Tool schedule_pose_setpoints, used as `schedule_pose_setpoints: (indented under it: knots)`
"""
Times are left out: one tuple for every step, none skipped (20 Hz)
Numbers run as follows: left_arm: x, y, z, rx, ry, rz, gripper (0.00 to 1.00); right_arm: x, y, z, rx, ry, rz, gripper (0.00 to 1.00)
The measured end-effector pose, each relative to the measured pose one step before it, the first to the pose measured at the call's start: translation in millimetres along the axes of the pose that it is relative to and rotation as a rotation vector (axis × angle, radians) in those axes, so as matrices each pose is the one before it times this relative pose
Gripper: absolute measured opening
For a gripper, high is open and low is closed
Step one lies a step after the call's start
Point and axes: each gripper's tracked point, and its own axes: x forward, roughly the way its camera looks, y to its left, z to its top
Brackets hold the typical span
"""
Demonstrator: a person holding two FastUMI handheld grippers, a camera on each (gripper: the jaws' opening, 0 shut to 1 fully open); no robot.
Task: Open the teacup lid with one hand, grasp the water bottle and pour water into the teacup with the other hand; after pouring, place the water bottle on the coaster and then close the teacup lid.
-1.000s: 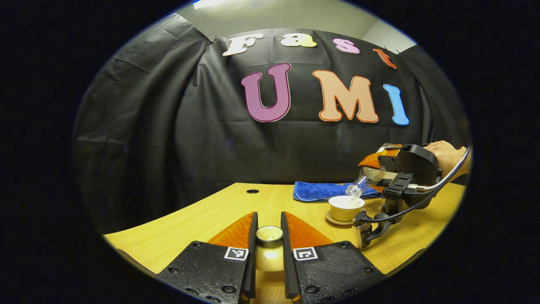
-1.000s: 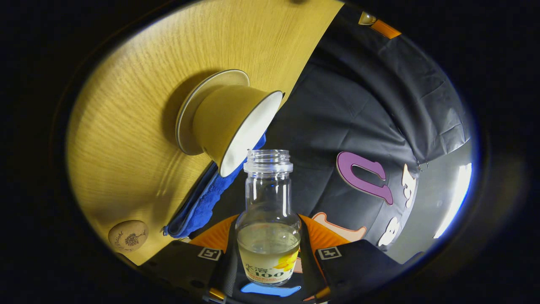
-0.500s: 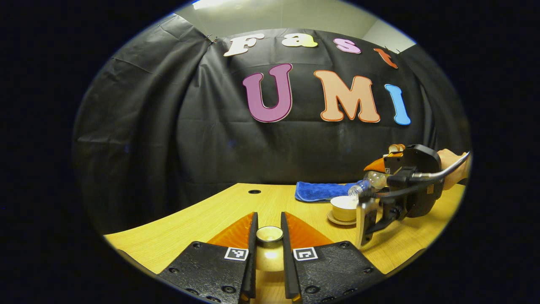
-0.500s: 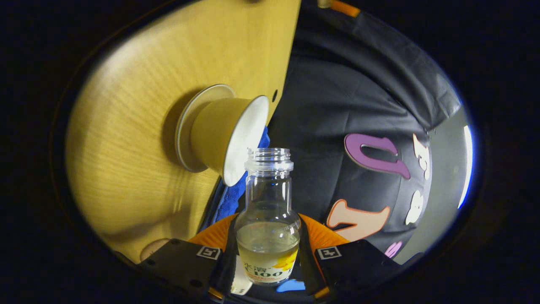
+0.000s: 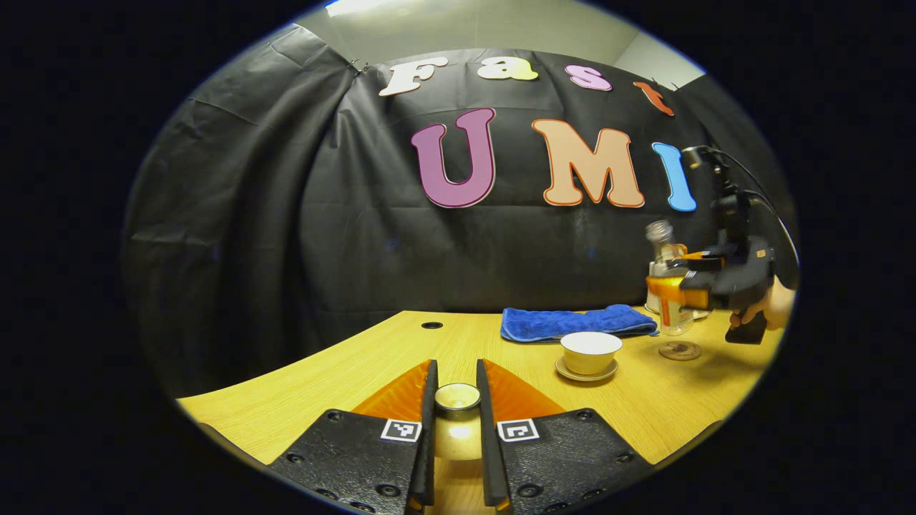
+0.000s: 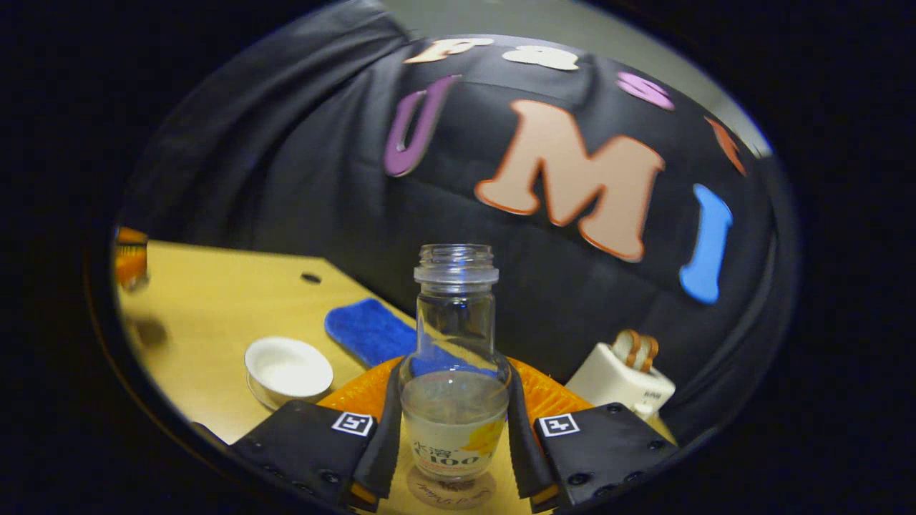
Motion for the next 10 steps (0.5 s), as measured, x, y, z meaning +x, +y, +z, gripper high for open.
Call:
schedule_pose_setpoints:
  knots:
    - [0.01, 0.12, 0.1, 0.00003, -0.00006, -0.00002, 0.24, 4.82, -18.06, 0.98, 0.10101, -0.00213, -0.02998, 0.68]
    - [0.21, 0.06, 0.25, 0.0016, 0.0004, -0.0002, 0.24, 4.63, -9.29, -1.43, 0.06272, -0.00533, -0.02233, 0.69]
    - [-0.45, 0.6, 0.41, 0.00068, -0.00026, 0.00121, 0.24, 0.23, -9.36, -4.07, 0.0423, -0.00127, -0.01622, 0.68]
    - [0.43, 0.14, 0.33, 0.00037, -0.00003, 0.00378, 0.24, -0.75, -5.4, -3.7, 0.01923, -0.00799, -0.01057, 0.68]
    - [0.37, -0.22, 0.18, 0.00066, 0.00175, 0.00016, 0.24, -1.58, -6.82, -5.99, 0.00603, -0.0132, -0.0131, 0.68]
    - [-1.82, 1.09, 0.63, -0.00055, -0.00107, 0.00049, 0.24, -1.8, 2.19, -3.04, 0.0062, -0.01157, -0.00098, 0.68]
    - [-0.33, -1.05, -0.38, 0.0003, 0.00097, 0.00014, 0.24, -1.59, 0.87, -2.99, 0.00348, -0.00686, 0.00247, 0.68]
    - [0.72, 1.23, -0.46, 0.00022, 0.0002, 0.00001, 0.24, -0.21, 0.38, -3.88, -0.00427, 0.00168, 0.00231, 0.68]
    - [0.27, 0.22, 0.27, -0.0001, -0.00041, 0.00003, 0.24, 1.32, -1.24, -2.13, -0.01186, 0.00126, 0.0012, 0.68]
    - [0.69, -0.43, 0.08, 0.00025, 0.00026, -0.00012, 0.24, 2.12, -0.4, -1.56, -0.01394, 0.00129, -0.00354, 0.69]
